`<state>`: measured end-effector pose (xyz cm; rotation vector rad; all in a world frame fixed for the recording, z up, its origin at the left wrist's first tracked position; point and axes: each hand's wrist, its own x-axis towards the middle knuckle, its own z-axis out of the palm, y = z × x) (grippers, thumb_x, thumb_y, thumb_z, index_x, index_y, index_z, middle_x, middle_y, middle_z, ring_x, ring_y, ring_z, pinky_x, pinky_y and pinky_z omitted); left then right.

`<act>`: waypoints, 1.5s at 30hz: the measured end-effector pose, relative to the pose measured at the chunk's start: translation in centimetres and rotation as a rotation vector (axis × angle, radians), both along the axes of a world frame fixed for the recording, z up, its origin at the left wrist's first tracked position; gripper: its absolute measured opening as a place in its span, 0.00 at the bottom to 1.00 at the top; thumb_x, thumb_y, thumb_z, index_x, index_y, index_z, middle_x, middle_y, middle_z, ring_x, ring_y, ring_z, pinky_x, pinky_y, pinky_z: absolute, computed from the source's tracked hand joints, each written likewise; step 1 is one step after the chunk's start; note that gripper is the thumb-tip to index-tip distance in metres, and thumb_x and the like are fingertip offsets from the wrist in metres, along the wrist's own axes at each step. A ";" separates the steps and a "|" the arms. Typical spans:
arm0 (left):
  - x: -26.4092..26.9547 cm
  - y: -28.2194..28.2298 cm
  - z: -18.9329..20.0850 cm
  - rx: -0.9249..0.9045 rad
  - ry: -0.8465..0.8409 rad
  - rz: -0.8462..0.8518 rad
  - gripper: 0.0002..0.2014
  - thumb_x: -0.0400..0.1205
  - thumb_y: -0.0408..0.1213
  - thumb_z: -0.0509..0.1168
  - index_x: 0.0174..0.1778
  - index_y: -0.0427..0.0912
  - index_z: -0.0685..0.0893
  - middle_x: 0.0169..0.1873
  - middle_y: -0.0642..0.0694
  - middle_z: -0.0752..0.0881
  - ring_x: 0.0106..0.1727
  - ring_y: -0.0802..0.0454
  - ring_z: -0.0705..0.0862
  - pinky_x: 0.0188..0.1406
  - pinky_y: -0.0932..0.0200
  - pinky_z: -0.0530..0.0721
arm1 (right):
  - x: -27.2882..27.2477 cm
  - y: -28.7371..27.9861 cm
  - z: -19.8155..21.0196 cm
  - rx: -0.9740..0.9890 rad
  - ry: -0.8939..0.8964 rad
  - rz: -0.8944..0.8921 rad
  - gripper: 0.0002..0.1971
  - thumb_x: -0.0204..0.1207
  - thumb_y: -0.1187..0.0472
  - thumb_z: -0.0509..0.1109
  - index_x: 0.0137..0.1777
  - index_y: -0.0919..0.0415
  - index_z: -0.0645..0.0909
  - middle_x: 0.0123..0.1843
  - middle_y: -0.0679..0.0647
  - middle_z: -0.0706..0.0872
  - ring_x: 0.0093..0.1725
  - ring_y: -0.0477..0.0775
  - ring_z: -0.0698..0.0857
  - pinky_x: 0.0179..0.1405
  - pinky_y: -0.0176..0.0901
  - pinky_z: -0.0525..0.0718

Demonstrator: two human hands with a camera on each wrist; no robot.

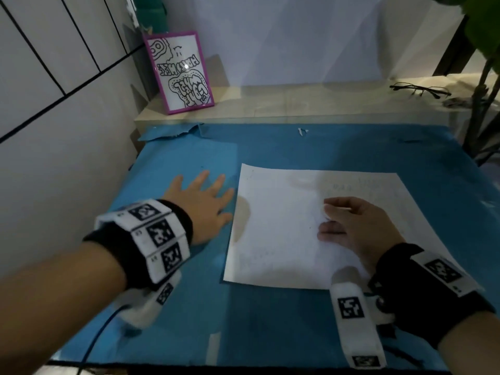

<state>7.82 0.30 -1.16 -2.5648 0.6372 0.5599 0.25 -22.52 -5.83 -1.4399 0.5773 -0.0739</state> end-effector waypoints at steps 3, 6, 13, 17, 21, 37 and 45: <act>-0.4 0.8 0.8 -0.177 0.288 -0.090 0.37 0.82 0.65 0.48 0.81 0.63 0.34 0.82 0.56 0.32 0.83 0.51 0.34 0.80 0.41 0.40 | 0.7 0.3 0.6 -0.004 -0.021 -0.019 0.06 0.77 0.66 0.70 0.52 0.64 0.82 0.44 0.60 0.86 0.38 0.55 0.87 0.36 0.43 0.90; -0.5 0.7 -0.4 -0.183 0.386 -0.123 0.48 0.75 0.70 0.58 0.81 0.63 0.33 0.81 0.58 0.30 0.82 0.52 0.33 0.80 0.38 0.37 | 0.9 2.4 1.5 -0.160 -0.070 0.065 0.07 0.74 0.66 0.73 0.51 0.63 0.85 0.38 0.56 0.86 0.35 0.52 0.84 0.38 0.43 0.88; 1.7 -0.7 -1.0 -0.143 0.313 -0.117 0.52 0.71 0.73 0.60 0.80 0.63 0.33 0.81 0.57 0.30 0.83 0.51 0.33 0.78 0.37 0.36 | 1.9 7.6 0.8 -0.605 -0.028 0.342 0.06 0.69 0.59 0.76 0.45 0.56 0.88 0.38 0.47 0.86 0.38 0.46 0.83 0.31 0.31 0.75; 2.0 -0.7 -1.2 -0.140 0.324 -0.109 0.53 0.70 0.74 0.60 0.80 0.64 0.32 0.81 0.58 0.30 0.83 0.48 0.33 0.78 0.35 0.37 | 2.1 7.4 1.0 -0.665 0.025 0.428 0.04 0.68 0.59 0.77 0.41 0.57 0.89 0.38 0.45 0.87 0.38 0.43 0.82 0.28 0.23 0.73; 2.1 -0.7 -1.3 -0.146 0.340 -0.103 0.53 0.70 0.73 0.61 0.80 0.64 0.31 0.81 0.58 0.29 0.82 0.46 0.32 0.79 0.33 0.38 | 2.7 6.0 1.5 -0.574 0.053 0.340 0.03 0.63 0.61 0.79 0.32 0.58 0.88 0.32 0.48 0.88 0.33 0.44 0.82 0.30 0.32 0.76; 2.1 -1.7 -0.4 -0.053 0.291 -0.150 0.54 0.70 0.73 0.61 0.82 0.59 0.36 0.83 0.54 0.34 0.84 0.47 0.37 0.79 0.35 0.41 | 2.9 5.7 1.2 -0.639 0.035 0.393 0.03 0.67 0.59 0.78 0.37 0.57 0.87 0.40 0.49 0.89 0.42 0.46 0.85 0.37 0.28 0.76; 1.1 -3.4 0.4 -0.176 0.144 -0.220 0.51 0.65 0.69 0.71 0.78 0.42 0.65 0.42 0.51 0.81 0.48 0.46 0.81 0.56 0.51 0.83 | 2.7 5.9 1.5 -0.651 0.003 0.406 0.04 0.68 0.60 0.77 0.33 0.53 0.86 0.37 0.47 0.88 0.39 0.45 0.84 0.33 0.28 0.75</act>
